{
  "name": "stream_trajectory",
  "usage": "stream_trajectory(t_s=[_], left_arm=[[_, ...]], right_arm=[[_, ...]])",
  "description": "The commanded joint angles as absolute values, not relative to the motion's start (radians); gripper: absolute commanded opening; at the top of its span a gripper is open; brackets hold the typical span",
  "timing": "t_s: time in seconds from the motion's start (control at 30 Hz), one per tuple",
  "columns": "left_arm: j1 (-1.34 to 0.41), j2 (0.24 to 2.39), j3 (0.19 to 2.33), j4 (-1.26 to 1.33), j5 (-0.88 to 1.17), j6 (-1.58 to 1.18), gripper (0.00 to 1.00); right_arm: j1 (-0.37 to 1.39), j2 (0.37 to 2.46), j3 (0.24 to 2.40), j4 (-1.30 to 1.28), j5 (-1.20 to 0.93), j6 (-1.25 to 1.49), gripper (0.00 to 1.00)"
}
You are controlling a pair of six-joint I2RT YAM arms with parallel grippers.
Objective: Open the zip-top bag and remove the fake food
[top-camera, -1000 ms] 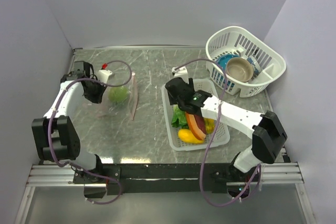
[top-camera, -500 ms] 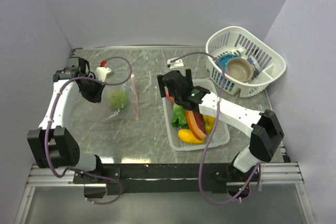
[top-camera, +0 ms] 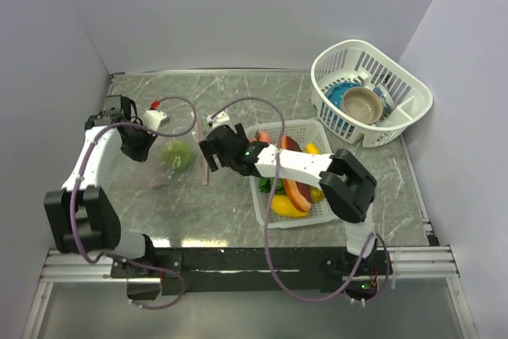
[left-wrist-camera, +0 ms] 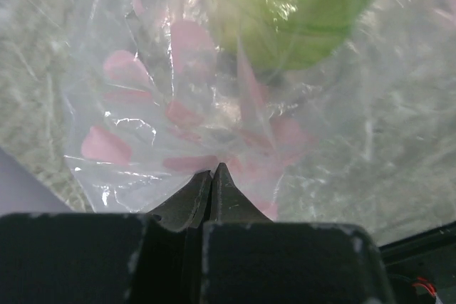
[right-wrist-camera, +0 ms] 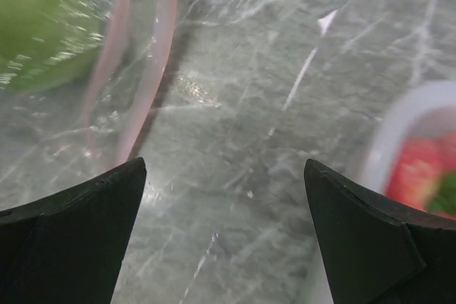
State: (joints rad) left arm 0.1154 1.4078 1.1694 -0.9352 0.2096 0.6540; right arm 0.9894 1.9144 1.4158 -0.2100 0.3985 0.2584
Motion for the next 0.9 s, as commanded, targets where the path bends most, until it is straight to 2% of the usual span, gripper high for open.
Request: stream_trajectory(t_s=[0.0, 0.33, 0.57, 0.87], left_arm=[[0.167, 1.528, 1.193, -0.822, 0.181, 0.657, 0.01], [0.170, 1.744, 1.285, -0.704, 0.124, 0.635, 0.01], [0.123, 1.828, 1.305, -0.670, 0.083, 0.640, 0.01], [0.077, 1.789, 1.278, -0.675, 0.087, 0.635, 0.01]], right_arm=[[0.979, 2.002, 1.520, -0.143, 0.339, 0.229, 1.00], [0.959, 2.135, 1.655, -0.104, 0.295, 0.204, 1.00], [0.991, 2.017, 1.491, 0.050, 0.288, 0.195, 1.00], [1.087, 1.855, 1.276, 0.261, 0.219, 0.169, 1.00]])
